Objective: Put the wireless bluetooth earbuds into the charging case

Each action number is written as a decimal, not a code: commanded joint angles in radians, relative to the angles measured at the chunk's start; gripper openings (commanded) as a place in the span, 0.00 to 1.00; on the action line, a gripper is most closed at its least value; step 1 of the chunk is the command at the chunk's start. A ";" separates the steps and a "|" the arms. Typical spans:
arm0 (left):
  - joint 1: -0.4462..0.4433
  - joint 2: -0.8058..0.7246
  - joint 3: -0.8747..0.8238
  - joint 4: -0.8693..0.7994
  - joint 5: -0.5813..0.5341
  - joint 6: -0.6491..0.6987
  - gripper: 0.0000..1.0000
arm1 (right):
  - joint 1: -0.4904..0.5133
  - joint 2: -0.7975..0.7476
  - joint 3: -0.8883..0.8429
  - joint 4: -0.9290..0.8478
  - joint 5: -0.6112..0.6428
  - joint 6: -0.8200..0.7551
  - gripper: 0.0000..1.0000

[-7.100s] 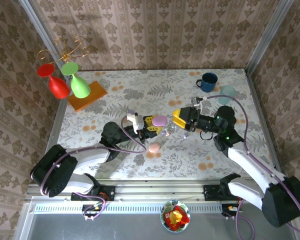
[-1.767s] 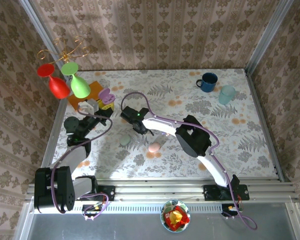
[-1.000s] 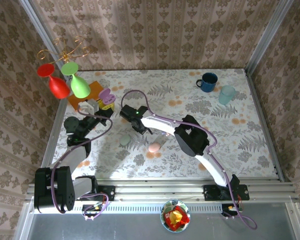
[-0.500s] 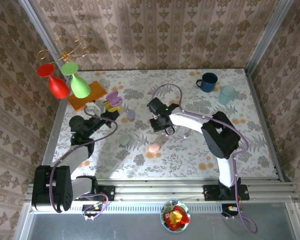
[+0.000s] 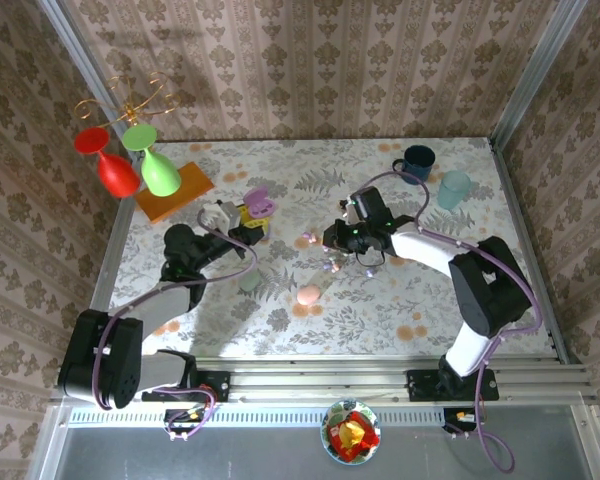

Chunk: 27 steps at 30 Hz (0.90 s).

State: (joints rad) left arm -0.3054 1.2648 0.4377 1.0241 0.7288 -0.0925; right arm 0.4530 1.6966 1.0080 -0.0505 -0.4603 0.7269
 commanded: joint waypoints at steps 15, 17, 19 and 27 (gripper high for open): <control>-0.109 0.107 0.088 0.083 -0.078 0.043 0.24 | -0.022 -0.254 -0.145 0.395 -0.234 0.360 0.13; -0.119 0.115 0.091 0.085 -0.078 0.053 0.24 | -0.022 -0.279 -0.144 0.397 -0.239 0.373 0.13; -0.126 0.116 0.090 0.076 -0.101 0.071 0.24 | -0.022 -0.297 -0.148 0.437 -0.247 0.402 0.12; -0.198 0.147 0.096 0.078 -0.129 0.130 0.24 | 0.023 -0.349 -0.074 0.405 -0.235 0.389 0.13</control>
State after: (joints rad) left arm -0.4774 1.3949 0.4999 1.0649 0.6079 -0.0051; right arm 0.4492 1.3869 0.8787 0.3809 -0.6888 1.1427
